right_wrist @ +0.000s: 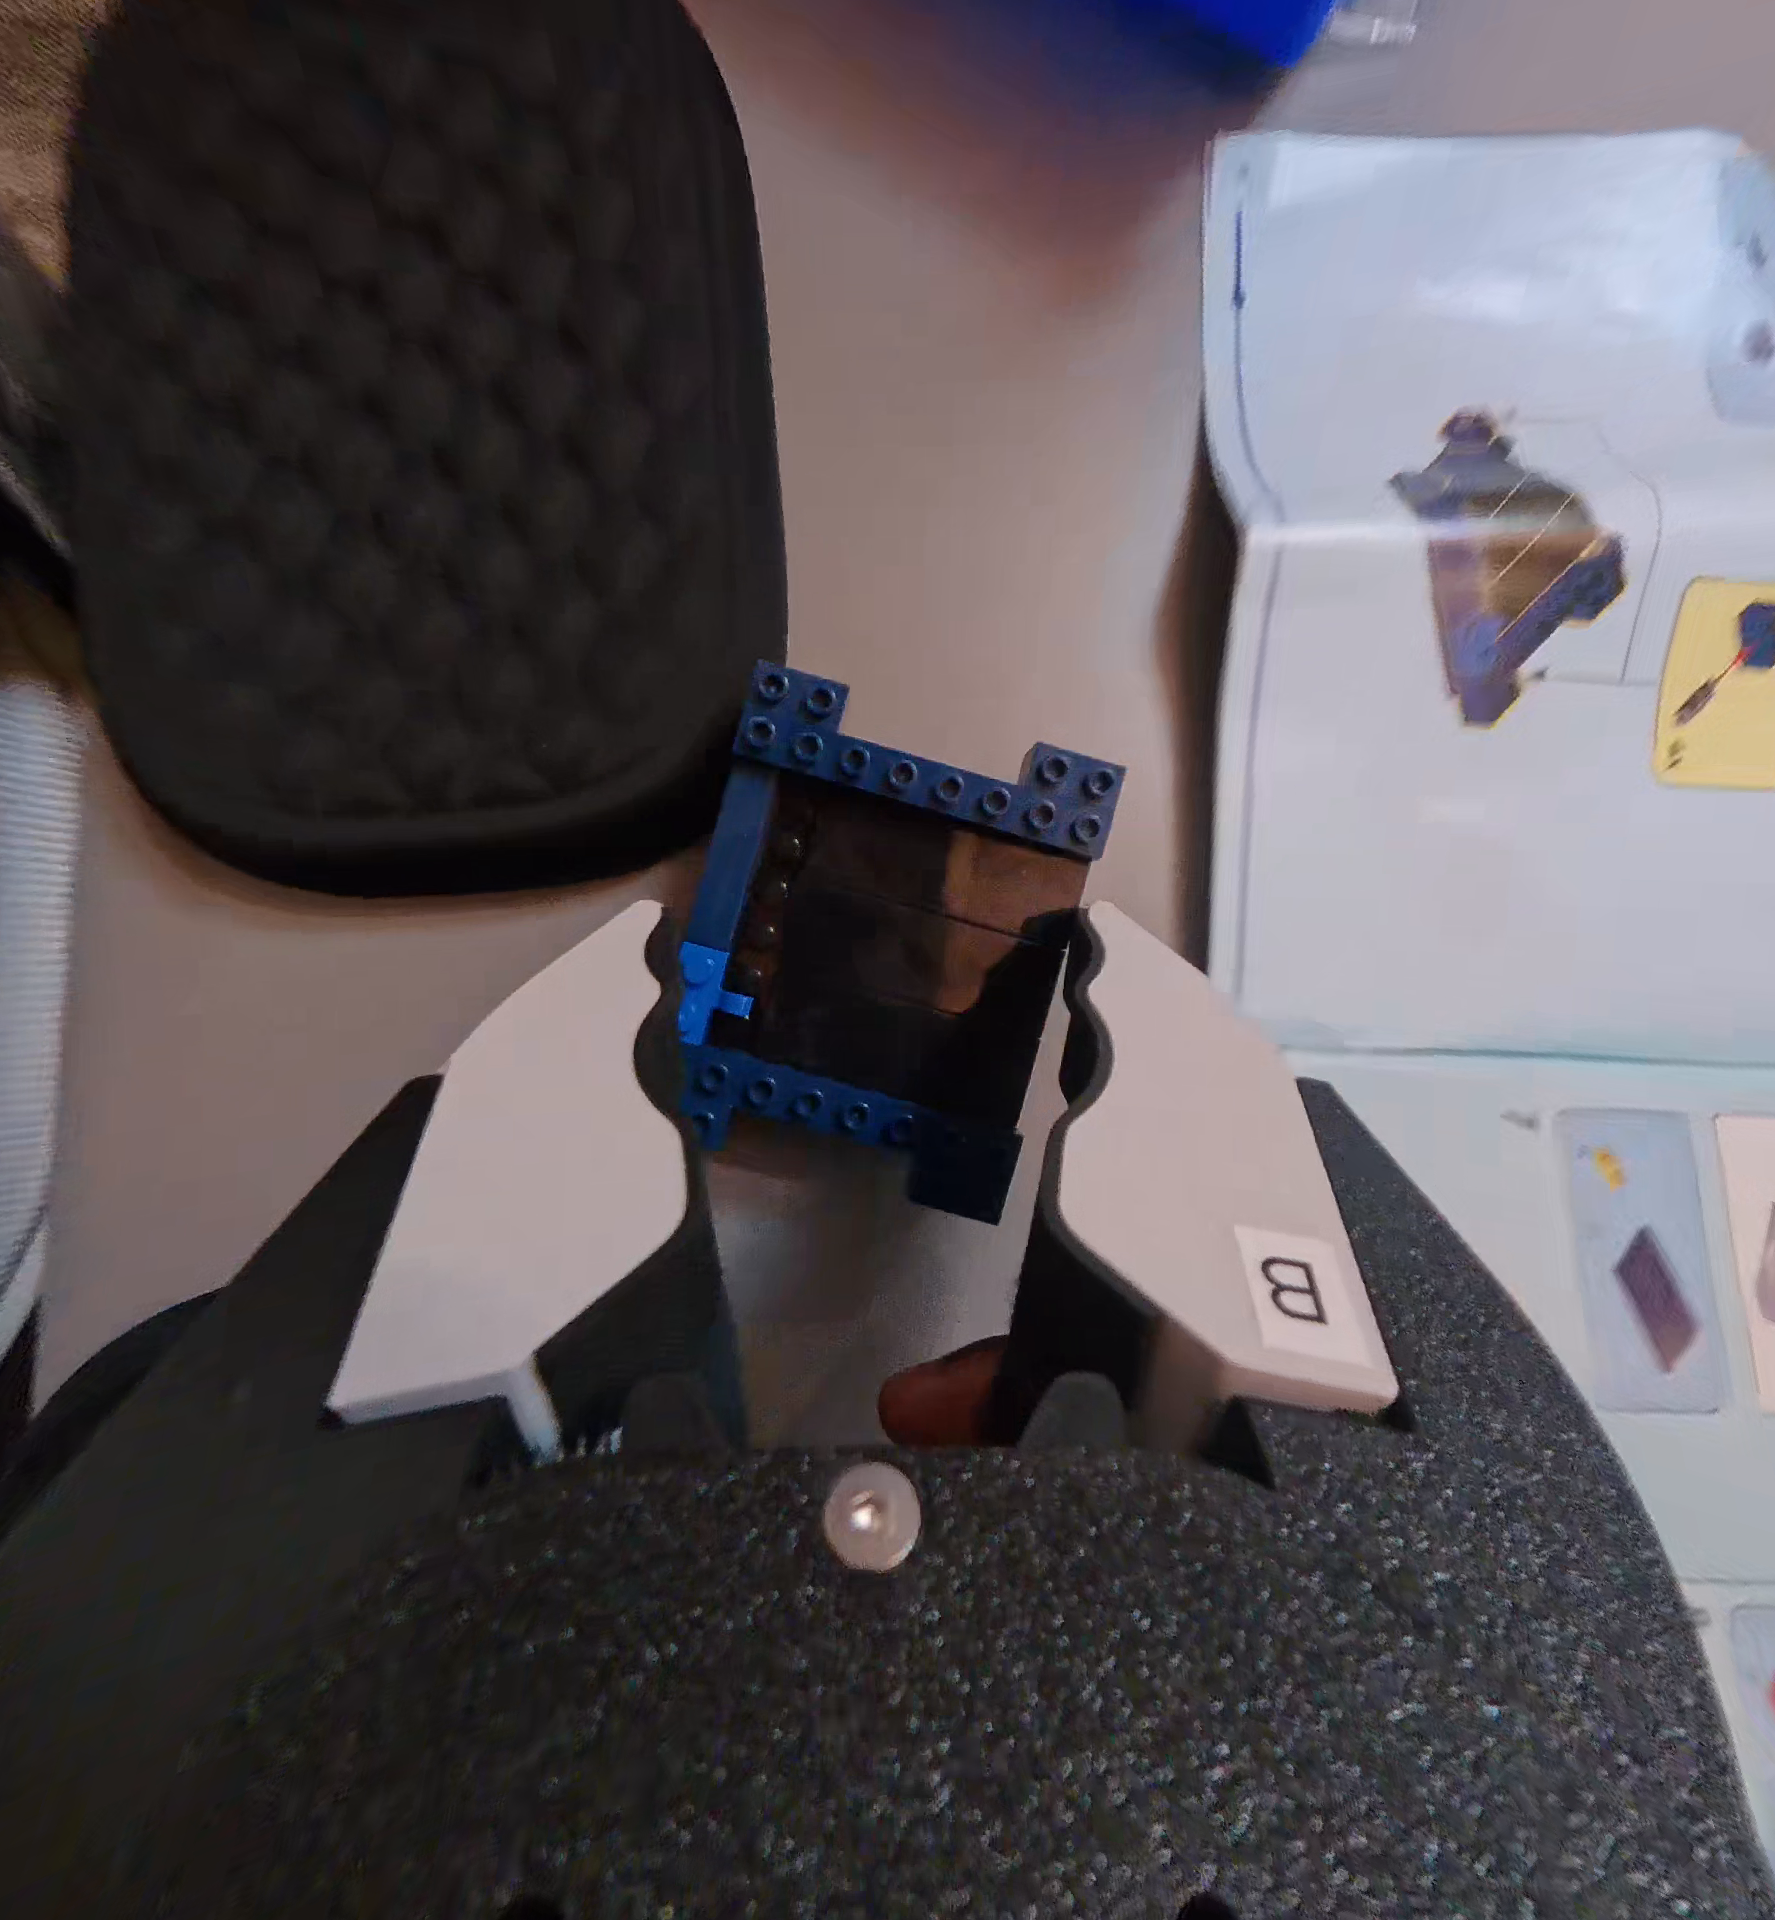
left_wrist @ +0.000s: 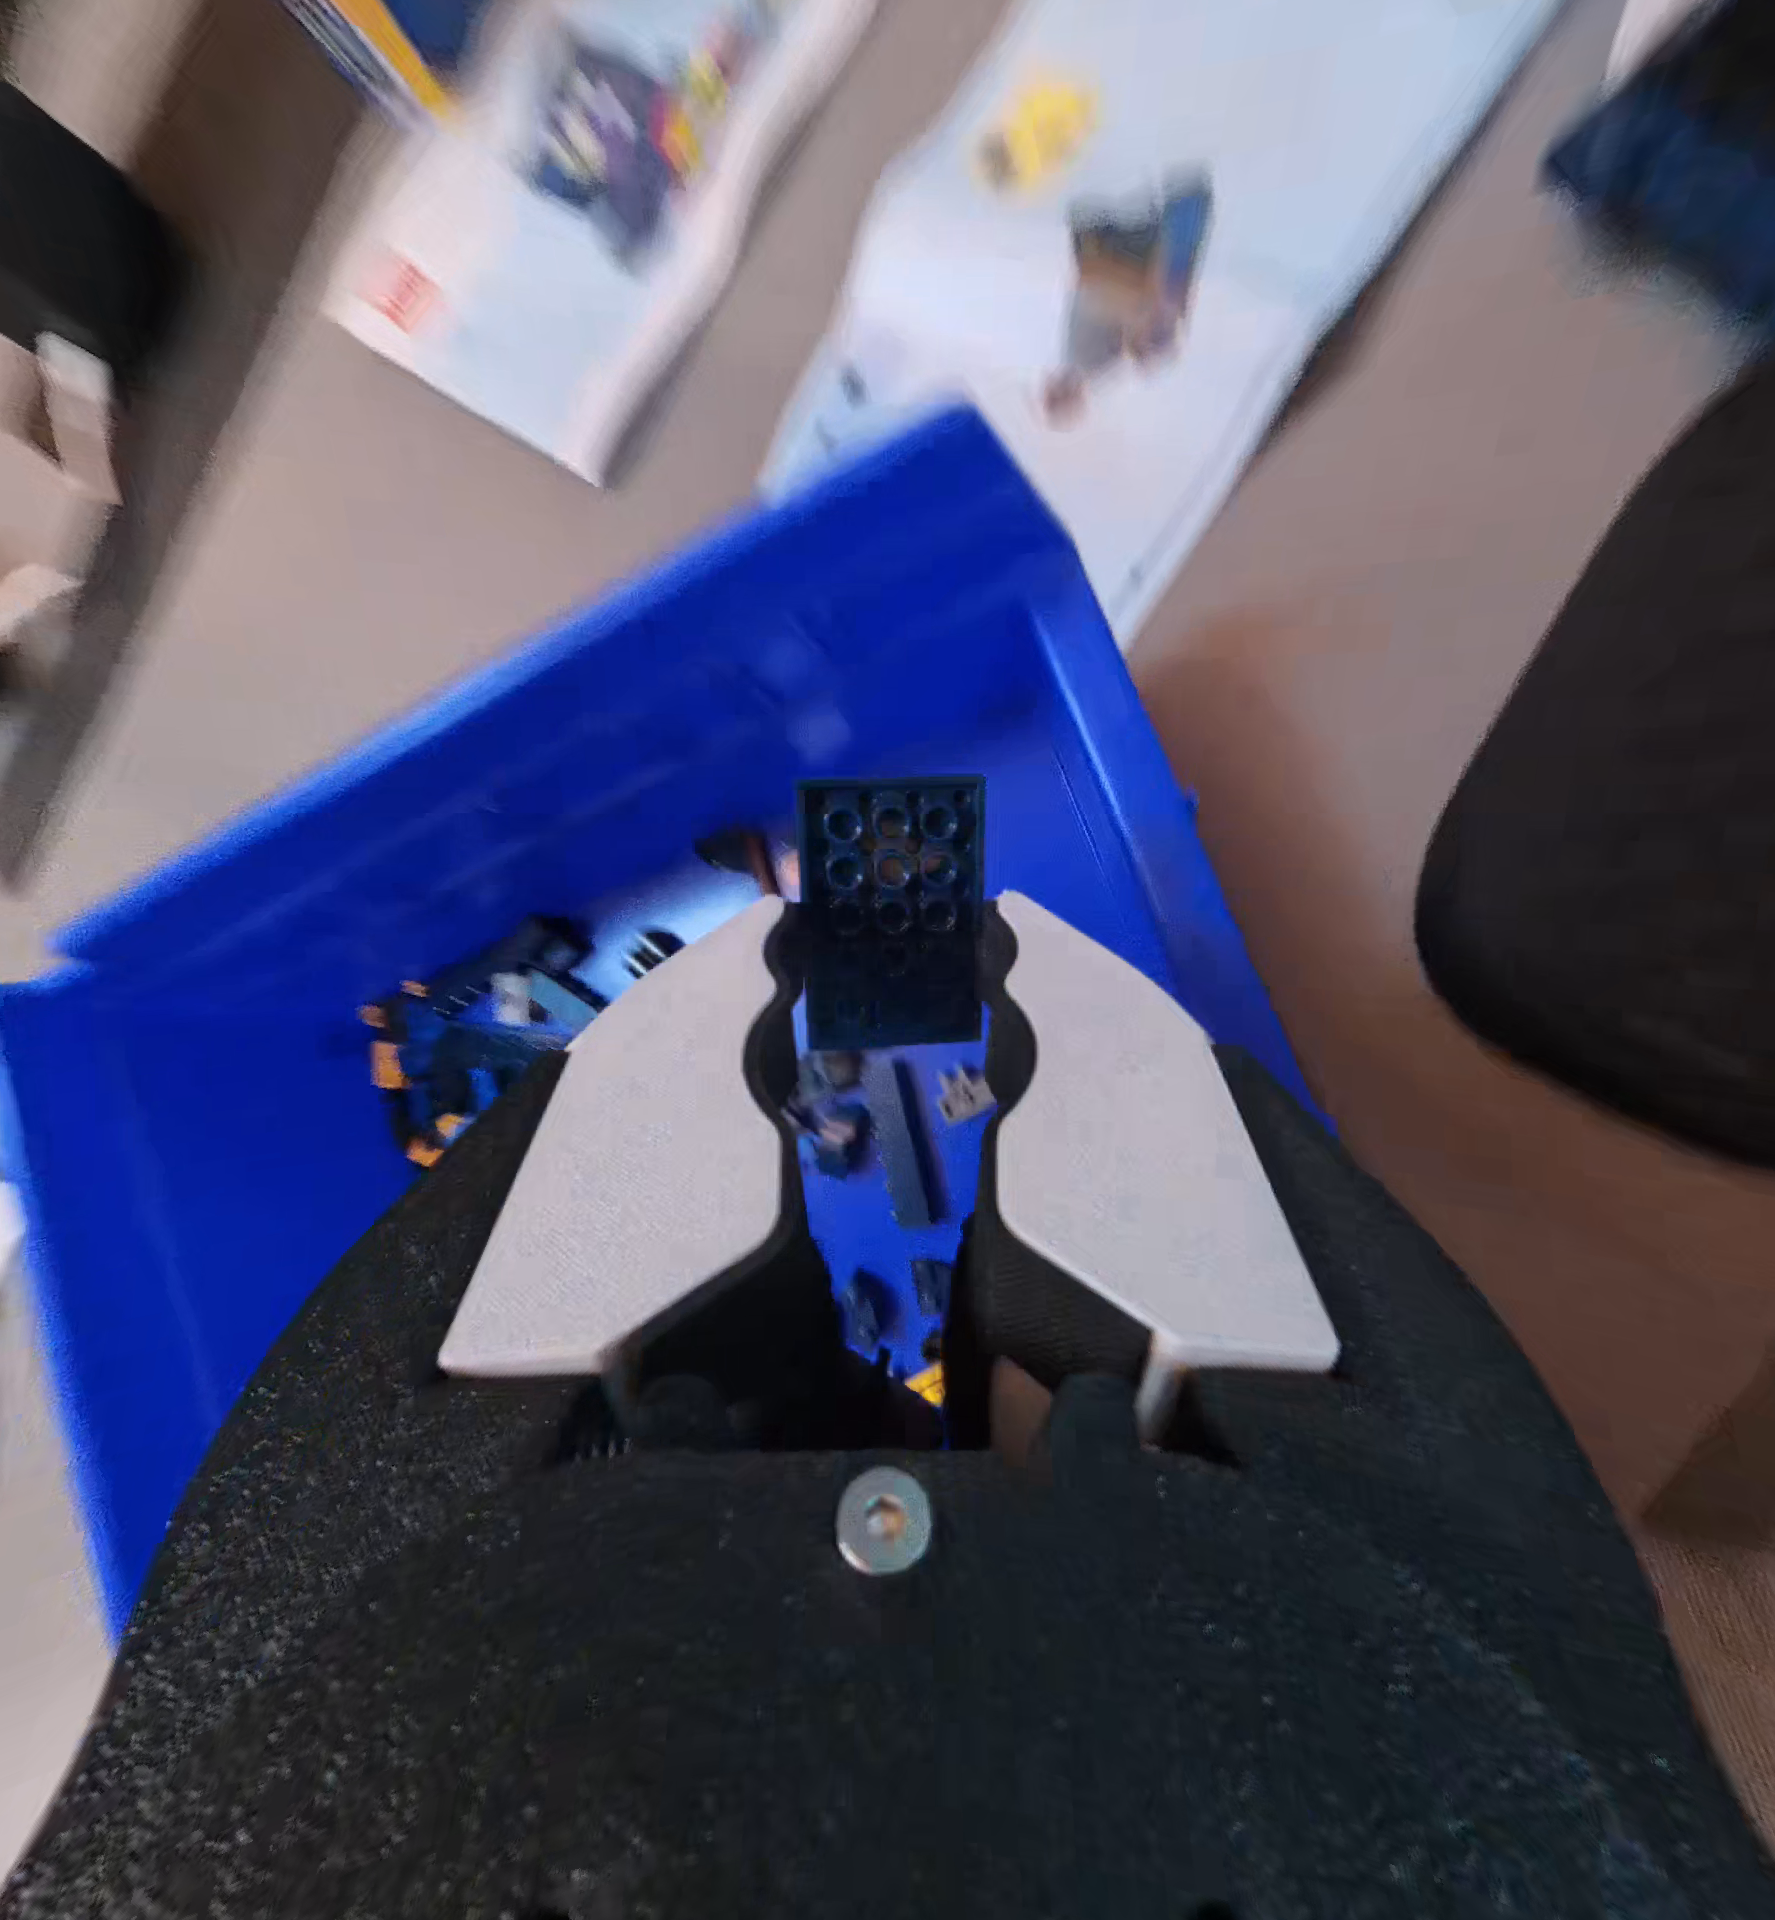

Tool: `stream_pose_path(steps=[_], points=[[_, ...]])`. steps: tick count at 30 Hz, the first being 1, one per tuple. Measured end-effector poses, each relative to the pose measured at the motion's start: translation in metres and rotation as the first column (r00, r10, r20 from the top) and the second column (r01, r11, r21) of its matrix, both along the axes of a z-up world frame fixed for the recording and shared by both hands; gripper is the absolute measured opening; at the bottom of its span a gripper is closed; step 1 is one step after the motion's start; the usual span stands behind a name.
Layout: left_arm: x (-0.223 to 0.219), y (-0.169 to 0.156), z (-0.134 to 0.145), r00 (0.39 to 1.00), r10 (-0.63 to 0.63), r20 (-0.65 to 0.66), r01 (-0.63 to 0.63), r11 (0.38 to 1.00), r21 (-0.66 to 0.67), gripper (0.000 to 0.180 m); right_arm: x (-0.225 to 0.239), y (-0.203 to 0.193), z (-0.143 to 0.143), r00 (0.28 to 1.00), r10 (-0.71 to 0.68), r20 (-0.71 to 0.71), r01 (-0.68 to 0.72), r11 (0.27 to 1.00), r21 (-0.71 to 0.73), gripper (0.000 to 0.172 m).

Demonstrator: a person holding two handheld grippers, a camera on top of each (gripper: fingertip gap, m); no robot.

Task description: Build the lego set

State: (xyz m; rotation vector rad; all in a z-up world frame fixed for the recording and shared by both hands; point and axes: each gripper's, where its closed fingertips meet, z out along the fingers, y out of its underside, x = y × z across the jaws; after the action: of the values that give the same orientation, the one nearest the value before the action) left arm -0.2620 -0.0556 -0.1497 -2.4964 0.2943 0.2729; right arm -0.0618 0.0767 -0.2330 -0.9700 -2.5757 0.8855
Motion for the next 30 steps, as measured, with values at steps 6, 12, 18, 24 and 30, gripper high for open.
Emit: stream_pose_path(steps=[6,12,18,24,30], points=[[0.056,0.026,0.109,0.994,-0.047,0.1,-0.031,0.747,0.664,0.032,-0.09,0.026,0.065,0.986,0.102,-0.131,-0.105,0.994,-0.01,0.071],[0.135,0.036,0.137,0.878,-0.372,0.3,-0.131,0.418,0.899,0.032,-0.191,0.064,0.04,0.978,0.206,-0.038,-0.202,0.975,0.098,0.071],[0.159,0.05,0.121,0.776,-0.504,0.379,-0.179,0.4,0.899,0.032,-0.236,0.096,0.013,0.979,0.199,0.052,-0.204,0.969,0.139,0.071],[0.17,0.073,0.111,0.738,-0.536,0.409,-0.206,0.398,0.894,0.032,-0.25,0.091,-0.012,0.979,0.174,0.109,-0.188,0.973,0.136,0.071],[0.16,0.092,0.105,0.648,-0.569,0.506,-0.382,0.332,0.862,0.032,-0.224,0.076,0.041,0.991,0.111,-0.081,-0.117,0.991,-0.07,0.09]])
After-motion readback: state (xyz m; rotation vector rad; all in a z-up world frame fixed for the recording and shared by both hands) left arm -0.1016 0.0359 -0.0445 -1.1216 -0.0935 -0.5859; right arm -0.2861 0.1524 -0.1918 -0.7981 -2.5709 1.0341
